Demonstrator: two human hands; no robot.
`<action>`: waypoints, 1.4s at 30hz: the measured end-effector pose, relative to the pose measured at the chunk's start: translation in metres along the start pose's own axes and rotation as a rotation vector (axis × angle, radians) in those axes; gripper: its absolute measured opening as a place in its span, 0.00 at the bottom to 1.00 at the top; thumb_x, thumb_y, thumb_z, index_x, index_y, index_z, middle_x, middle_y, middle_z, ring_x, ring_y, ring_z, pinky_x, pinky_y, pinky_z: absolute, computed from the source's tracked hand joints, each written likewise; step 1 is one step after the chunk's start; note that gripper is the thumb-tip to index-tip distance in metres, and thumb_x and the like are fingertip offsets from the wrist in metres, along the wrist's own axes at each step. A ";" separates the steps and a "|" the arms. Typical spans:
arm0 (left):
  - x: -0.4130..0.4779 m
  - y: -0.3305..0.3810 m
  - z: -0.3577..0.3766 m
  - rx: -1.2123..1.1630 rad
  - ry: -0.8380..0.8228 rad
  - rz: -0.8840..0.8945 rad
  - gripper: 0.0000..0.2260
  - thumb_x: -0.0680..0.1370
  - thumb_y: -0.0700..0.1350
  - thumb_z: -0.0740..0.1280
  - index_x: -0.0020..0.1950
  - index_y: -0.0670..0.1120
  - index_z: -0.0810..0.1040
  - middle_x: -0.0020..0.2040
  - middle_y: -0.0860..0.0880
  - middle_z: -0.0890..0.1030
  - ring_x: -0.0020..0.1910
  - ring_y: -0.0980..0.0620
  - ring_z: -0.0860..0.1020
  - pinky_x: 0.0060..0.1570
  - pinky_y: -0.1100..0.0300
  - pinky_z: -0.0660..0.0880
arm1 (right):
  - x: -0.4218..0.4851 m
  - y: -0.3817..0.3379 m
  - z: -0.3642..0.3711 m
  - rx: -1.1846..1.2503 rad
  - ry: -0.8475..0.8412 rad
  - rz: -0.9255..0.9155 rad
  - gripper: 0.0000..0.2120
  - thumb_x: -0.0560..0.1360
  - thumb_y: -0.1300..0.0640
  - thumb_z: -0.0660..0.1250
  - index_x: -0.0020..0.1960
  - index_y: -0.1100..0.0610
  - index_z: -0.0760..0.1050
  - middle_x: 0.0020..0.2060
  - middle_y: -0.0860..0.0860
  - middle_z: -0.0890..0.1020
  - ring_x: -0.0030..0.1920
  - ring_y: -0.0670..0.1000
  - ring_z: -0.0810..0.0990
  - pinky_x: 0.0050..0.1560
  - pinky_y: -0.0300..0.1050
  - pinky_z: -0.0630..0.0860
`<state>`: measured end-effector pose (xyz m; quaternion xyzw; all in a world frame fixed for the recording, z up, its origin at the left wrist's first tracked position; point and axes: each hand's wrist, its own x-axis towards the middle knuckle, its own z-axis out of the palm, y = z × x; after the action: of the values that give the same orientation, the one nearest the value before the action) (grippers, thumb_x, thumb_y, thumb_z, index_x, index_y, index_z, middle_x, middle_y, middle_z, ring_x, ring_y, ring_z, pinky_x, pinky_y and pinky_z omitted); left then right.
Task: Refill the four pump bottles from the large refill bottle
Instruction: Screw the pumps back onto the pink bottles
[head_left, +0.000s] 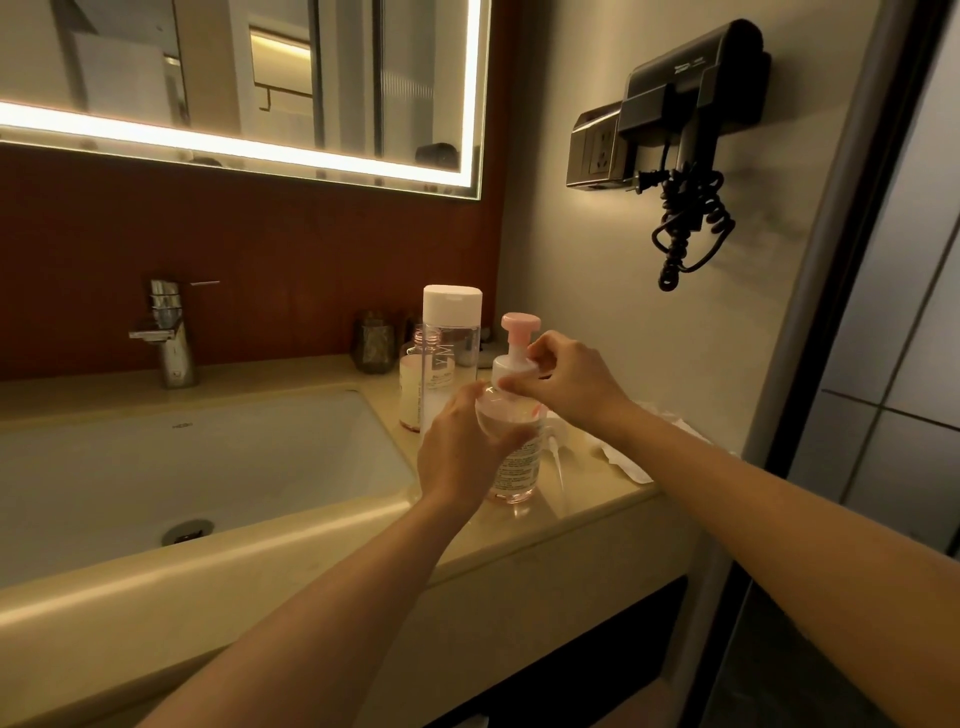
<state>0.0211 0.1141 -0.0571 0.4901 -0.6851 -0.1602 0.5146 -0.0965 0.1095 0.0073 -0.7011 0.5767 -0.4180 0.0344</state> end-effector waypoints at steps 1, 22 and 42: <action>0.000 0.000 0.000 0.000 0.002 0.002 0.29 0.68 0.56 0.73 0.66 0.49 0.70 0.61 0.50 0.77 0.55 0.51 0.76 0.45 0.64 0.68 | 0.002 -0.001 -0.002 -0.010 -0.028 0.015 0.23 0.69 0.48 0.72 0.58 0.59 0.71 0.54 0.54 0.78 0.47 0.48 0.74 0.43 0.36 0.70; 0.001 -0.004 0.003 -0.042 0.010 0.000 0.29 0.68 0.57 0.73 0.65 0.50 0.71 0.59 0.50 0.78 0.53 0.51 0.77 0.44 0.63 0.71 | -0.002 0.007 -0.007 0.286 -0.126 0.061 0.19 0.72 0.55 0.69 0.62 0.59 0.72 0.56 0.54 0.79 0.54 0.53 0.78 0.58 0.46 0.75; 0.002 -0.008 0.005 -0.030 0.033 0.025 0.30 0.67 0.58 0.73 0.66 0.51 0.70 0.60 0.51 0.78 0.54 0.50 0.78 0.46 0.60 0.74 | 0.005 0.000 0.004 0.162 -0.077 0.124 0.27 0.70 0.48 0.71 0.63 0.57 0.66 0.55 0.51 0.74 0.51 0.50 0.74 0.48 0.40 0.74</action>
<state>0.0213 0.1072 -0.0638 0.4762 -0.6799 -0.1559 0.5353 -0.0942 0.1033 0.0077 -0.6746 0.5817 -0.4328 0.1388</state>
